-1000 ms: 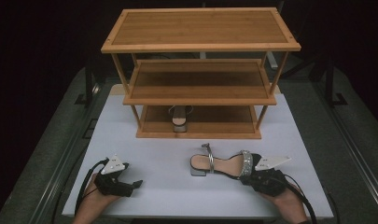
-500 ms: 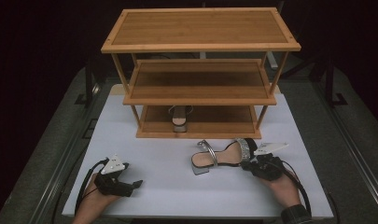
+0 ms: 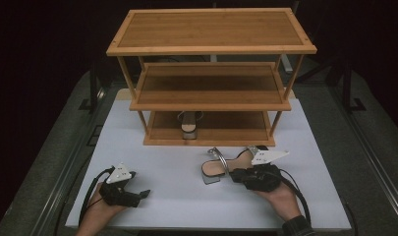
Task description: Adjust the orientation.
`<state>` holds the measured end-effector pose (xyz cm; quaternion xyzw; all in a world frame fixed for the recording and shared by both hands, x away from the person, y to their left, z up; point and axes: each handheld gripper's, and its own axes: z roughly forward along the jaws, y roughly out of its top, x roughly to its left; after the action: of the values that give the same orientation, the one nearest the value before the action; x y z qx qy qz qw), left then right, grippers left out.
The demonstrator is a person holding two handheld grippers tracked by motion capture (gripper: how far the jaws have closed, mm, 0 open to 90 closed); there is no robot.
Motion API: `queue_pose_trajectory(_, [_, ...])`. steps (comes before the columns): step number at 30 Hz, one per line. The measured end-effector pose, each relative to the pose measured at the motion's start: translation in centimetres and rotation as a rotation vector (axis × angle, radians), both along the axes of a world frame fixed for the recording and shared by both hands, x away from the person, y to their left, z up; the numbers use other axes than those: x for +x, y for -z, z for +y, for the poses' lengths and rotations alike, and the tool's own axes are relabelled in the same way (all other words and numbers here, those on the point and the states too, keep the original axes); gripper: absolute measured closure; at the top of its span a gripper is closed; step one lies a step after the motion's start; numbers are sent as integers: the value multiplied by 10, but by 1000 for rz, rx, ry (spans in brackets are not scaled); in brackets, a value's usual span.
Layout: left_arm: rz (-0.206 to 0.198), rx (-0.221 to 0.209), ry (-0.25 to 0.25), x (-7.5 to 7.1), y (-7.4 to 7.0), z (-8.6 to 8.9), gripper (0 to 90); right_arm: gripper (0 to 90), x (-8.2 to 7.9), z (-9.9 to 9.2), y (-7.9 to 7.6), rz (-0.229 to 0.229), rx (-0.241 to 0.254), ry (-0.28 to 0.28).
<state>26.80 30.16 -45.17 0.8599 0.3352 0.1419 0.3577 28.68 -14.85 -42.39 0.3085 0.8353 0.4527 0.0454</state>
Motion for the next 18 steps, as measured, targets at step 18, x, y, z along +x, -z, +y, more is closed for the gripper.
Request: queue_pose_trajectory(18, [0,-1,0,0,0,0,129,854,-5,6,-2,6,-17,-17])
